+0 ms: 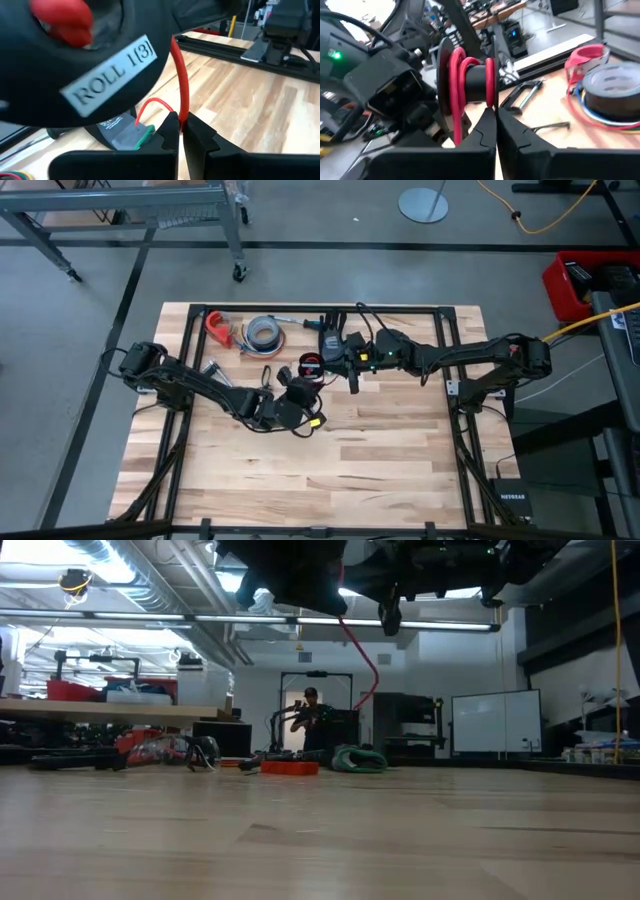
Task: Coil cords
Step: Coil the orange wire into the black spool
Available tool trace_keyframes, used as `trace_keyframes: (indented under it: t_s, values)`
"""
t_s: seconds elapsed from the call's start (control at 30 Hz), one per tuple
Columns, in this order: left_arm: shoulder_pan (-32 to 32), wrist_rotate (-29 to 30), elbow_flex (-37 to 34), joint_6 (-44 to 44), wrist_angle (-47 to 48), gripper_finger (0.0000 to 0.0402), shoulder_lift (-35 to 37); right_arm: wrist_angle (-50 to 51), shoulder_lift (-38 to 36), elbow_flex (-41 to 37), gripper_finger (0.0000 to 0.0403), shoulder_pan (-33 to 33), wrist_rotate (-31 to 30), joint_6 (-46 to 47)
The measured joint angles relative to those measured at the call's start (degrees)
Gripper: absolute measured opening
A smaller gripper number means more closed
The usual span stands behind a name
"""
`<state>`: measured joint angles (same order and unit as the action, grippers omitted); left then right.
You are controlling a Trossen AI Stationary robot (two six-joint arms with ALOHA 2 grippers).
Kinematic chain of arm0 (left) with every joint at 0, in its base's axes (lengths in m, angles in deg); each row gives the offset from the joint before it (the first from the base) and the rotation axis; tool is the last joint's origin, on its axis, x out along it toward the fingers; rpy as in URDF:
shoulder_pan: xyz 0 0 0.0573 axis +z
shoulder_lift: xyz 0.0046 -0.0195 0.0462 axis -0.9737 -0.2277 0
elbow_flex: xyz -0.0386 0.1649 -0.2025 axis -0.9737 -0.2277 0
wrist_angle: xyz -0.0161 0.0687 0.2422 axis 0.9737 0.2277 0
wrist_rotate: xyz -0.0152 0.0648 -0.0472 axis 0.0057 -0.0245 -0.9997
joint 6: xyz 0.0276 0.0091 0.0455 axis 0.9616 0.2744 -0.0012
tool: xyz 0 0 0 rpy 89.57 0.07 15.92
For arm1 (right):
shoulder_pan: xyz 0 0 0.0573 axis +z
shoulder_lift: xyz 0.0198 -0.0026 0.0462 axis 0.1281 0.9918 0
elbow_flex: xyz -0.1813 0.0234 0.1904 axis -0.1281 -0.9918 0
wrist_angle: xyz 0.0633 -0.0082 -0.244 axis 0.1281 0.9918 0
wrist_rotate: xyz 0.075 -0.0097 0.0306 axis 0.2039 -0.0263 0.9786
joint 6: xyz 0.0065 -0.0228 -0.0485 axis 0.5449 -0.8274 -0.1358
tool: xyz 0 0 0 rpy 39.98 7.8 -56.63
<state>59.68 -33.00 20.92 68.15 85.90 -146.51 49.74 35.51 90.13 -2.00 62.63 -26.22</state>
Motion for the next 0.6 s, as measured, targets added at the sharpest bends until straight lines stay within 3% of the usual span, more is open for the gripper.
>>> trace_keyframes:
  t_s: [0.4, 0.6]
  values:
    - [-2.4, 0.4, 0.0, -0.5, 5.9, 0.0001, 0.0, 4.2, -0.5, 0.0, 0.0001, -0.8, 12.3, 0.0]
    - [-2.2, -4.0, 0.0, -1.1, 5.8, 0.0023, 0.0, 5.1, -0.5, 0.0, 0.0001, -0.8, 17.7, 1.2]
